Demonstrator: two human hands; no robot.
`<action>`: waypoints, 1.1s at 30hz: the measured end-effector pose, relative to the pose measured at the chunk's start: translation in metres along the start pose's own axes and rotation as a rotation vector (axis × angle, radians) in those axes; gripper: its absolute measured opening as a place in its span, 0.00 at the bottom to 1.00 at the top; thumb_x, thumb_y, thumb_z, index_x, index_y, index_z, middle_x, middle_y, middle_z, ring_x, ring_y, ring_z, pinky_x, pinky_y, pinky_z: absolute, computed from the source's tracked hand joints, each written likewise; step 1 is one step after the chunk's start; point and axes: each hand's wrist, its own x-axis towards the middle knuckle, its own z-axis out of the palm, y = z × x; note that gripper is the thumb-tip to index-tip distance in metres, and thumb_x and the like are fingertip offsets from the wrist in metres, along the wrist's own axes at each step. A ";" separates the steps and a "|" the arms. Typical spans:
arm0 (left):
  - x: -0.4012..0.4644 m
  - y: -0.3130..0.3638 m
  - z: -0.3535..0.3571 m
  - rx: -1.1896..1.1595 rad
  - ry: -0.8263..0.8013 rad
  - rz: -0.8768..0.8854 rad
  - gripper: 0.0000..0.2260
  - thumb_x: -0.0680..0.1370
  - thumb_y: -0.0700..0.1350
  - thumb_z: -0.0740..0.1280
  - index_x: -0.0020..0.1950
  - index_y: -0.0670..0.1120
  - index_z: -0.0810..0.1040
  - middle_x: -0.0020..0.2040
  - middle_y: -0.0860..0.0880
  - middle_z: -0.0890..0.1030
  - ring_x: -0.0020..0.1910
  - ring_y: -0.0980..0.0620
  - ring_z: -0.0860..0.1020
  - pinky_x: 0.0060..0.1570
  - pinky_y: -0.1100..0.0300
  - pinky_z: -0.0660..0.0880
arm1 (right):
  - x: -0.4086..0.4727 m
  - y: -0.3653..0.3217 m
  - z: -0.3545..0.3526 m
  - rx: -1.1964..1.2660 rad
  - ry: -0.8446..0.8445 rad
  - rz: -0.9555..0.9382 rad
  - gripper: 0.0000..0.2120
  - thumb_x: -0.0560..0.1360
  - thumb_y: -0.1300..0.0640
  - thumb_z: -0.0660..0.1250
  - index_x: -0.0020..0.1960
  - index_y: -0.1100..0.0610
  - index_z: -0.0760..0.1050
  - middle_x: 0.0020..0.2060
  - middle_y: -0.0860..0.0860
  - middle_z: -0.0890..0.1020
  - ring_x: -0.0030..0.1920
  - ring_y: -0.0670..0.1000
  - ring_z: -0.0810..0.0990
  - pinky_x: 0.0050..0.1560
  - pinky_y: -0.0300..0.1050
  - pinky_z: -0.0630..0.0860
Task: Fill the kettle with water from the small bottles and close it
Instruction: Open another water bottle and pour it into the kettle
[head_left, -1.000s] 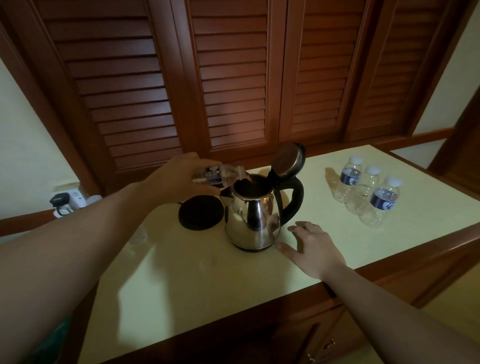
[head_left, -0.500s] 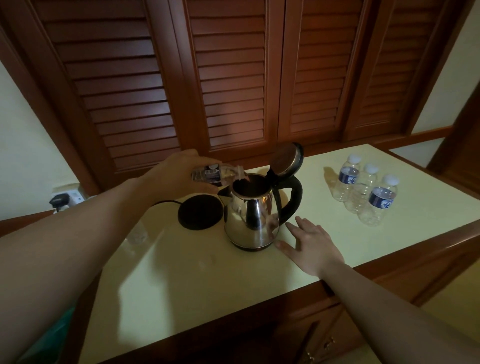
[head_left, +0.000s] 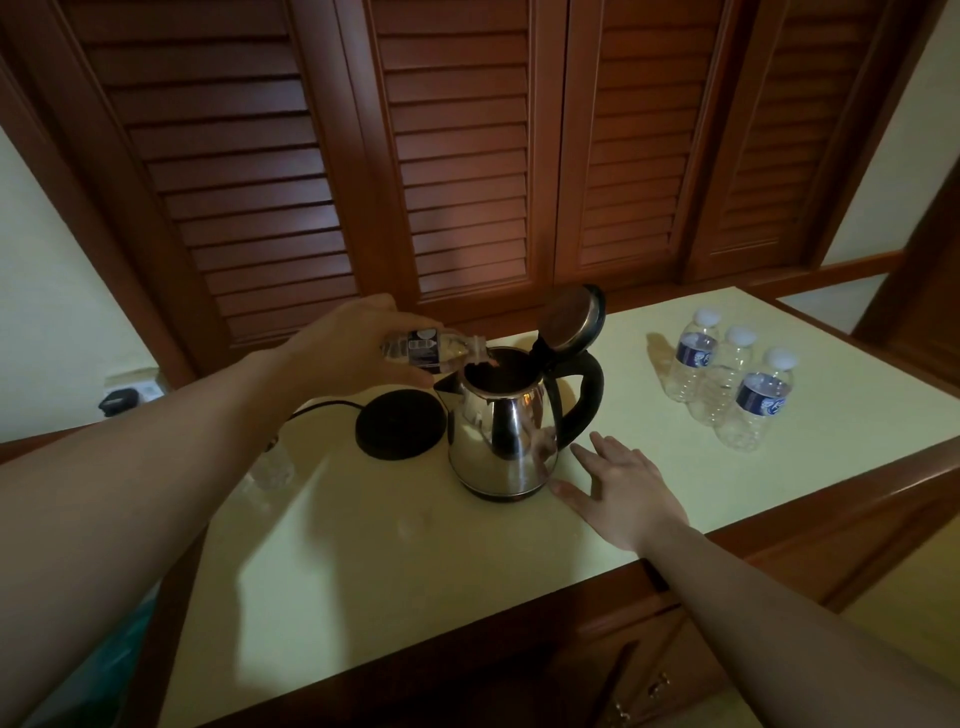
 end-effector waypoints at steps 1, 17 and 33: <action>0.000 0.001 0.000 -0.004 0.003 0.001 0.34 0.66 0.76 0.66 0.71 0.69 0.71 0.48 0.55 0.72 0.46 0.54 0.74 0.49 0.52 0.74 | 0.000 0.000 0.000 0.000 -0.002 0.002 0.45 0.75 0.20 0.43 0.84 0.43 0.55 0.85 0.50 0.54 0.84 0.51 0.49 0.83 0.54 0.47; -0.002 0.015 -0.009 0.124 -0.023 -0.014 0.34 0.67 0.73 0.68 0.73 0.69 0.70 0.49 0.54 0.71 0.48 0.53 0.73 0.46 0.53 0.75 | -0.001 0.000 0.000 0.021 0.005 0.003 0.43 0.76 0.22 0.46 0.84 0.43 0.56 0.85 0.49 0.54 0.84 0.51 0.49 0.82 0.53 0.45; 0.020 0.033 -0.033 0.441 -0.065 0.124 0.35 0.71 0.71 0.70 0.76 0.67 0.65 0.51 0.56 0.67 0.52 0.56 0.65 0.42 0.58 0.65 | -0.002 0.000 -0.001 0.017 0.018 -0.004 0.42 0.77 0.22 0.47 0.84 0.44 0.57 0.84 0.50 0.55 0.84 0.52 0.50 0.83 0.54 0.47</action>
